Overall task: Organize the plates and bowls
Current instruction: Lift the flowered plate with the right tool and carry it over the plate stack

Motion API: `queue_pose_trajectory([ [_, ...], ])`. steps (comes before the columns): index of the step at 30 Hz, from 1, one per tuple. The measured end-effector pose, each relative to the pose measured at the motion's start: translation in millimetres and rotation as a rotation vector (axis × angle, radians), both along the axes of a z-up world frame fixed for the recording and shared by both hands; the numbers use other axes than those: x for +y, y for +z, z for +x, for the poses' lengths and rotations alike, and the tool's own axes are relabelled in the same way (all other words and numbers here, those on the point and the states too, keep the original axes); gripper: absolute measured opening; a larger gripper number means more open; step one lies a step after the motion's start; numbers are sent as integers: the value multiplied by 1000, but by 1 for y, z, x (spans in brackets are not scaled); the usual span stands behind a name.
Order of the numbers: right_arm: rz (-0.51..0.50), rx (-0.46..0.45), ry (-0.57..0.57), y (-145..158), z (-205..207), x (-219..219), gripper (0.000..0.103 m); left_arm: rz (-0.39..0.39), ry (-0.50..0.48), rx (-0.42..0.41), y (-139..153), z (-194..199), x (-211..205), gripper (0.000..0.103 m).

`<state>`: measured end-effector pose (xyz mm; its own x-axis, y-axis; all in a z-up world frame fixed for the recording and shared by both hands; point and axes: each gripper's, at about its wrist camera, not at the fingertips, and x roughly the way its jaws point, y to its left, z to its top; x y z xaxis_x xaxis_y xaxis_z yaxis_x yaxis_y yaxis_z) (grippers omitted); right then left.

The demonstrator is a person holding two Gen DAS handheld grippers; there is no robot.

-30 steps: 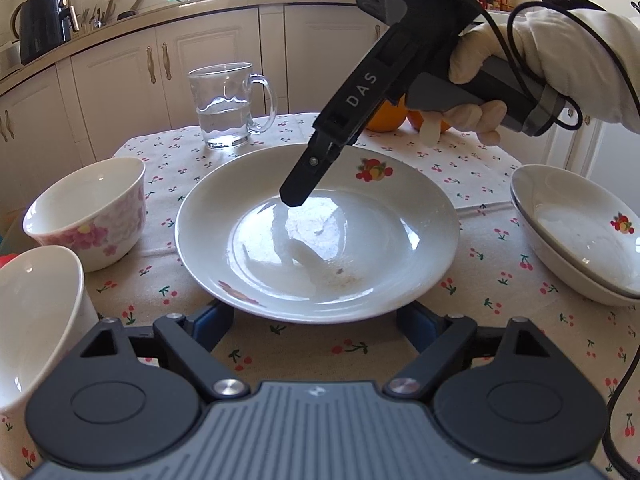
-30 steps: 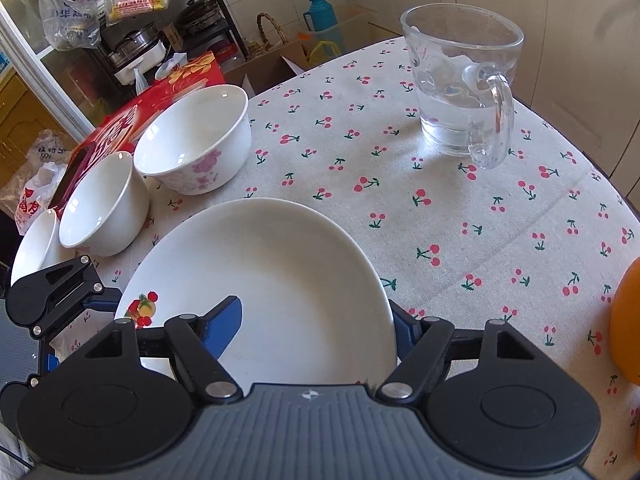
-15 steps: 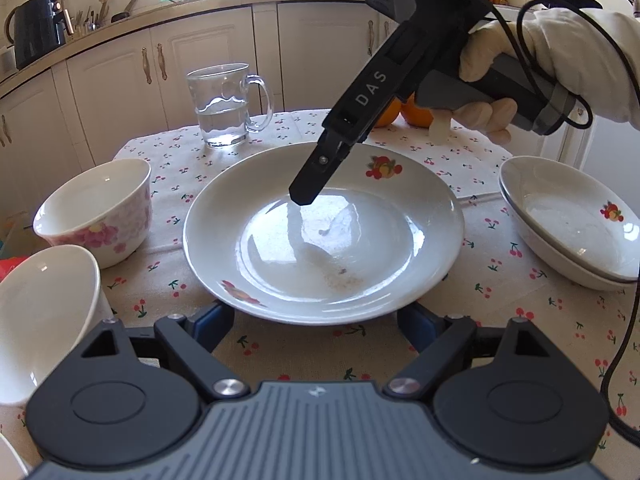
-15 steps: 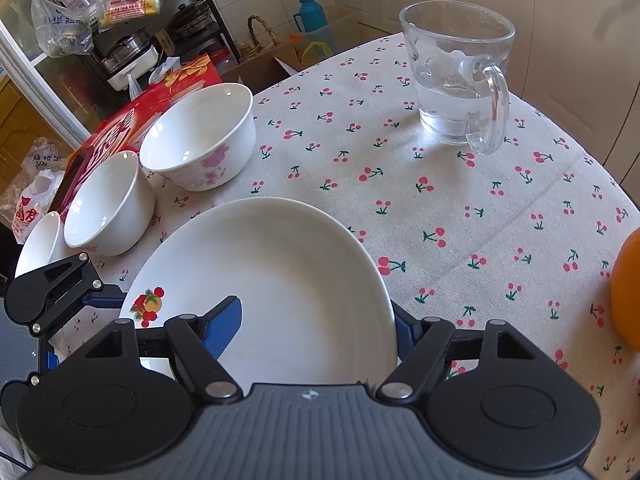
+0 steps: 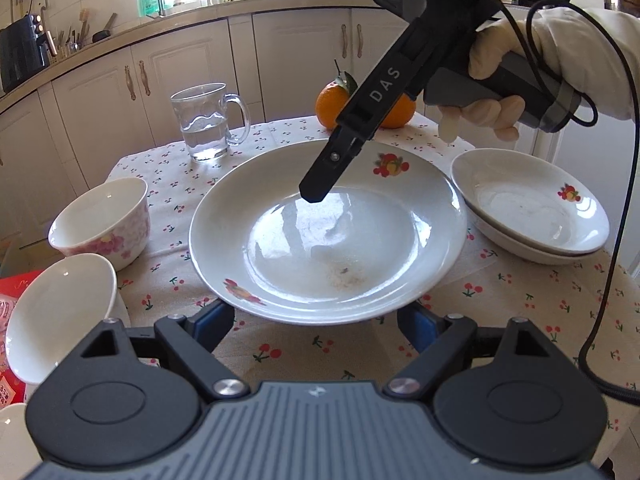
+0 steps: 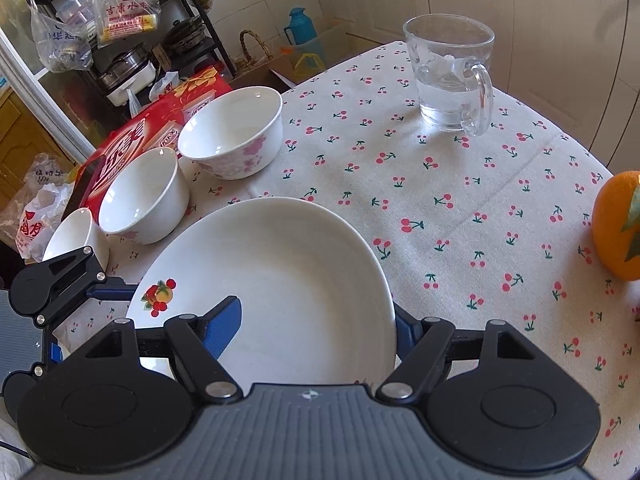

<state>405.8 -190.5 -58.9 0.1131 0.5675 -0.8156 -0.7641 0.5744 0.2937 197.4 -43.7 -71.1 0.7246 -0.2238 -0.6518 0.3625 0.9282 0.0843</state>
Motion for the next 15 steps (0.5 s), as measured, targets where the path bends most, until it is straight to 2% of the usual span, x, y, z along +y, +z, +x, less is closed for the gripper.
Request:
queue_pose_trajectory([
  [15, 16, -42, -117, 23, -54, -60, 81, 18, -149, -6, 19, -21, -38, 88],
])
